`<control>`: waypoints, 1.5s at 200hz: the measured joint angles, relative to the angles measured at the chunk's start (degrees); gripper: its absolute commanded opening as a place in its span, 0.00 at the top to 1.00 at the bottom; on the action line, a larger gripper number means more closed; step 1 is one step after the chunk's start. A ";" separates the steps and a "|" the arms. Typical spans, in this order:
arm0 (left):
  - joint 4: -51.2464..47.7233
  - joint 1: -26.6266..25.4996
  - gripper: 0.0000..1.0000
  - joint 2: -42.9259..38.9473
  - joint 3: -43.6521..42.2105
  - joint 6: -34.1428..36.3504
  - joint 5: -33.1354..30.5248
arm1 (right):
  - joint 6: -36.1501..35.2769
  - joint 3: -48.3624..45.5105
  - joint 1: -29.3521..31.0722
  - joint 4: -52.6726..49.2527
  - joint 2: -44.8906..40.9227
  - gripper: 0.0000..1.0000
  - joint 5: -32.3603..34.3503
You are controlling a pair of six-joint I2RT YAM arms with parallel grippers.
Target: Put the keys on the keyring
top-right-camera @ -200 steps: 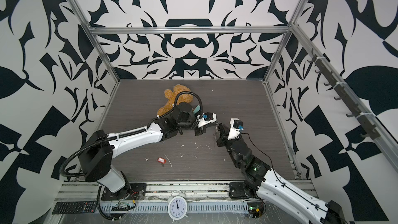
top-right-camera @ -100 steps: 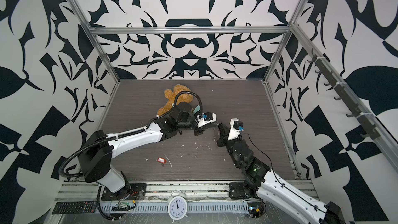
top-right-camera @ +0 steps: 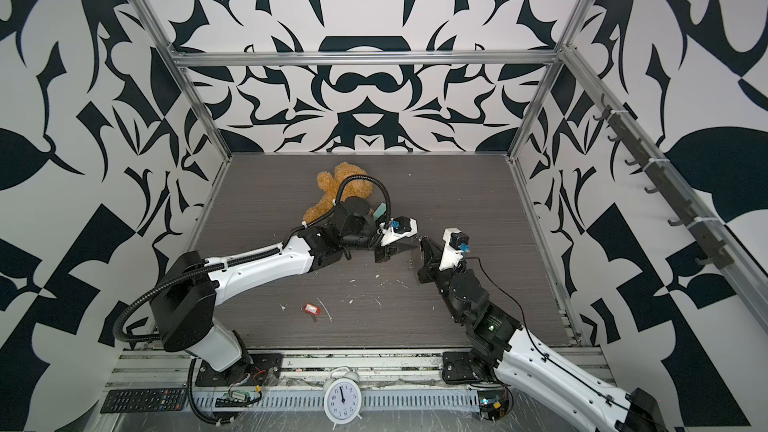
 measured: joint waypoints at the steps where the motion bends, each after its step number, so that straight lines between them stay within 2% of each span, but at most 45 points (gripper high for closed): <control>1: 0.00 0.00 0.64 0.00 0.00 0.02 0.00 | 0.00 0.00 0.00 0.00 0.07 1.00 0.00; 30: -0.02 0.00 0.64 0.02 0.13 -0.13 -0.11 | -0.02 0.00 0.00 0.35 0.74 1.00 -0.37; 79: -0.83 0.00 0.72 0.13 2.64 -0.44 -0.44 | -0.20 0.00 -0.02 0.63 0.94 1.00 -0.87; 164: -1.97 0.00 0.70 1.09 3.06 -0.57 -0.70 | -0.20 0.00 -0.04 0.83 0.94 1.00 -1.31; 197: -3.04 0.00 0.79 2.86 4.63 -0.61 -1.29 | -0.22 -0.13 -0.07 0.87 0.94 1.00 -1.31; 251: -3.39 -0.02 1.00 3.34 4.85 -0.52 -1.75 | -0.33 -0.63 -0.07 1.29 0.87 1.00 -1.29; 300: -3.08 -0.04 1.00 3.34 4.85 -0.31 -2.12 | -0.31 -0.72 -0.04 1.25 0.52 1.00 -0.76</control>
